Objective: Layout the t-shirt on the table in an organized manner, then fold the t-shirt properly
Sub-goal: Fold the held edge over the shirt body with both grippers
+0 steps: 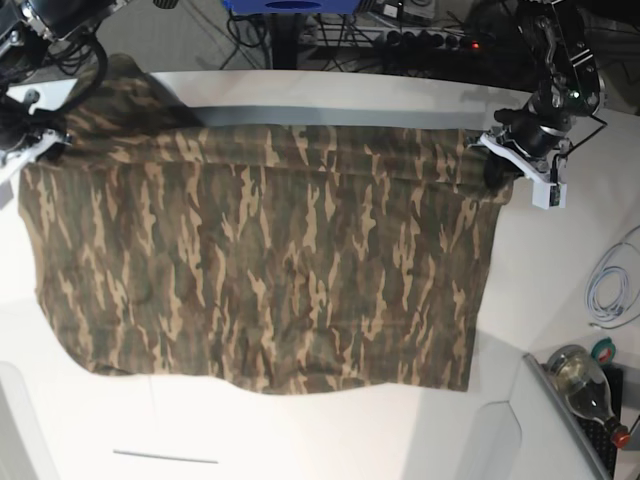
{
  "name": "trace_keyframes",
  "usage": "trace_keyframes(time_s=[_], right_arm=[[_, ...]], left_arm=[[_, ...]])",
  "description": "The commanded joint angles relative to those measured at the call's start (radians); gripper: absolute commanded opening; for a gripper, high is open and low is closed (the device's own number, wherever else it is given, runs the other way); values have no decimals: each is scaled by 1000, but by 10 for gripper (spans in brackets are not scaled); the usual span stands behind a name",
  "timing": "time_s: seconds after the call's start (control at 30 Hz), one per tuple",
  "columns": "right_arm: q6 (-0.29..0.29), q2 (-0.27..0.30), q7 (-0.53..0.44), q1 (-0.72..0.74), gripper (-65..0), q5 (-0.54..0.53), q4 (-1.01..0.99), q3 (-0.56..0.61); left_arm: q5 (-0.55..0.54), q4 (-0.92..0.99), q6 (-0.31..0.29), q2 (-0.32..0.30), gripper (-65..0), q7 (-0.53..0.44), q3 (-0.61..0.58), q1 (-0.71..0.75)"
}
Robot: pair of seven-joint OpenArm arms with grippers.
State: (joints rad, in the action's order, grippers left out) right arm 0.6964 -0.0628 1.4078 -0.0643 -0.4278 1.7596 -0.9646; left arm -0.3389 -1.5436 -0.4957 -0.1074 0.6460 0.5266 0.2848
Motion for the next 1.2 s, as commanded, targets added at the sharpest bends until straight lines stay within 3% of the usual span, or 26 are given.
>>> trace_keyframes(time_s=[0.0, 0.1, 0.3, 0.5, 0.57, 0.67, 0.9, 1.17], right_arm=[[-25, 27, -17, 22, -650, -13, 0, 29], [-60, 50, -25, 57, -650, -15, -79, 100], [-114, 93, -114, 142, -650, -13, -241, 120], [-114, 154, -114, 188, -650, -15, -313, 120], [-114, 169, -94, 192, -650, -19, -304, 118], [-114, 172, -97, 195, -650, -19, -303, 118], [-114, 185, -134, 238, -650, -15, -370, 187], [-116, 217, -269, 281, -650, -13, -521, 238]], left_arm=[[-9, -7, 19, -13, -650, -22, 7, -15], [-9, 16, 64, -13, -650, -24, 3, -34], [-7, 84, 67, 13, -650, -21, 5, -106], [-9, 117, 76, 13, -650, 18, 7, -169], [-12, 101, 127, 15, -650, 74, 7, -190], [-12, 90, 164, 16, -650, 85, 7, -200], [1, 105, 168, 50, -650, 91, -3, -286], [1, 303, 168, 45, -650, 84, 5, -393]])
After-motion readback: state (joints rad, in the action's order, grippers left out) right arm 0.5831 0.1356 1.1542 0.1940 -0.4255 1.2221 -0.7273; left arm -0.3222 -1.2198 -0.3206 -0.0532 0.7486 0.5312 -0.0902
